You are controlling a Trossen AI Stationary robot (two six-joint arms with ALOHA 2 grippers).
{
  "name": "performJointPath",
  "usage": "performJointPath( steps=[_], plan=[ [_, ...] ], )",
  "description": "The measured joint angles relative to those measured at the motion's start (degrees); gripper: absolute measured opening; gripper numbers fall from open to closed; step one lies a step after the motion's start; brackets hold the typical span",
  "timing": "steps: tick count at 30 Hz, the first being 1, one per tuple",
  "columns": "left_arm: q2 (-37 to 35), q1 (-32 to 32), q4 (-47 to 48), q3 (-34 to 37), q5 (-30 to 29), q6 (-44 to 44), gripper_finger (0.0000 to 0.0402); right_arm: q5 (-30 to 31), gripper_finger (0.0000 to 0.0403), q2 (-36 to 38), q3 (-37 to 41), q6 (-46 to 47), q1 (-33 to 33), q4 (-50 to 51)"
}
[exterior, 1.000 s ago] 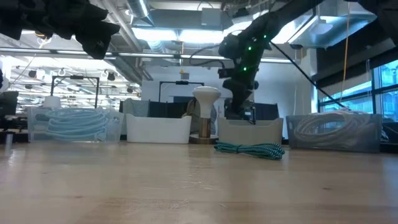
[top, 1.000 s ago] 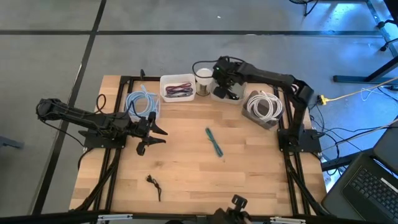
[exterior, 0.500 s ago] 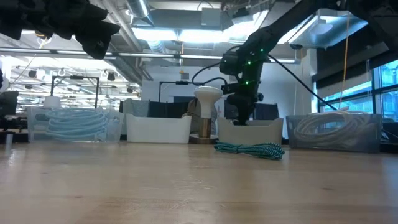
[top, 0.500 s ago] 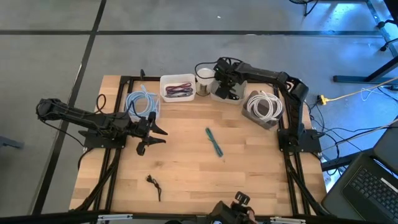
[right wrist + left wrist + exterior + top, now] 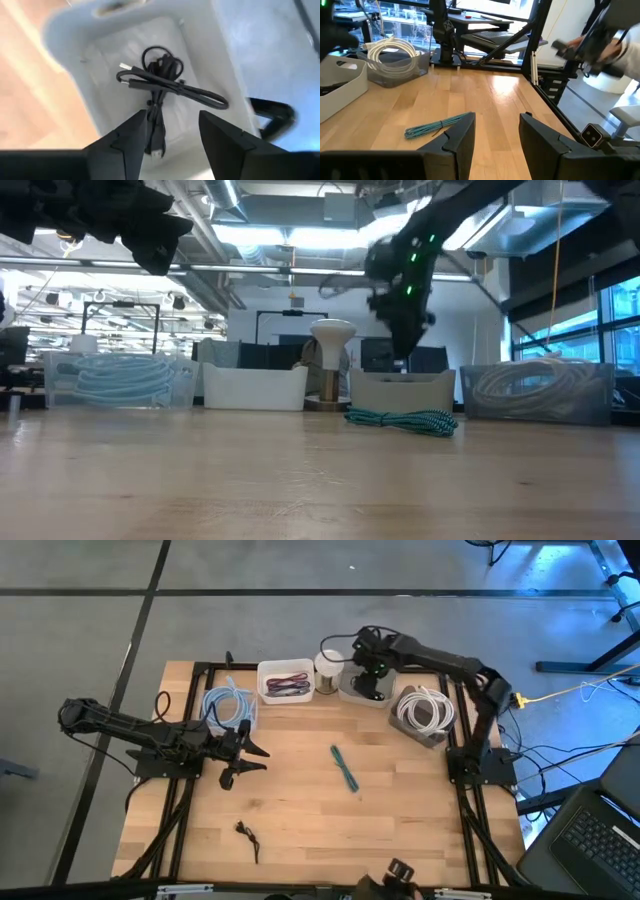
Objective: Pick & Place USB Port
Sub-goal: Put the blue USB cable into the white bin
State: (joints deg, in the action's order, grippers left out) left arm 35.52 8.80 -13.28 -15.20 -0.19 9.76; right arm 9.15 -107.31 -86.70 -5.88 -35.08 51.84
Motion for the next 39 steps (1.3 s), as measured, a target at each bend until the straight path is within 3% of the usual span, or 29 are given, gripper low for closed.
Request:
performJointPath(
  steps=[3,9,13,15,17,20,23,25,31,39],
  plan=[
    [-0.02,0.02,-0.02,0.00,0.00,0.00,0.0143,-1.73,0.0176,5.55,0.00,1.20,0.88,1.10],
    [-0.02,0.02,0.00,0.00,0.00,0.00,0.0143,-14.61,0.0166,17.56,1.89,6.48,6.46,0.86],
    [-0.02,0.00,-0.01,0.00,0.00,0.00,0.0143,-26.58,0.0166,28.00,12.11,8.76,16.69,-10.92],
    [0.00,0.00,-0.01,0.00,0.00,0.00,0.0143,-28.79,0.0166,33.80,19.26,11.58,23.40,-20.06],
    [0.00,0.00,0.00,0.00,0.00,-0.02,0.0143,-26.92,0.0166,38.78,27.06,14.82,30.54,-30.33],
    [0.00,0.00,0.00,0.00,0.00,0.00,0.0143,-19.41,0.0166,43.62,38.62,20.62,40.83,-47.97],
    [0.00,0.01,-0.11,0.00,0.00,0.18,0.0143,-11.31,0.0166,43.95,47.36,27.34,48.20,-63.08],
    [0.00,0.00,-1.66,0.00,0.00,2.25,0.0143,-7.78,0.0166,42.33,50.50,30.32,50.96,-66.77],
    [-0.02,0.00,-3.19,-0.07,0.00,4.50,0.0143,-0.97,0.0166,33.17,50.89,41.09,53.27,-62.24],
    [-0.02,0.01,-3.19,-0.07,0.00,4.50,0.0143,4.27,0.0166,19.12,36.85,47.76,50.33,-40.03]
  ],
)
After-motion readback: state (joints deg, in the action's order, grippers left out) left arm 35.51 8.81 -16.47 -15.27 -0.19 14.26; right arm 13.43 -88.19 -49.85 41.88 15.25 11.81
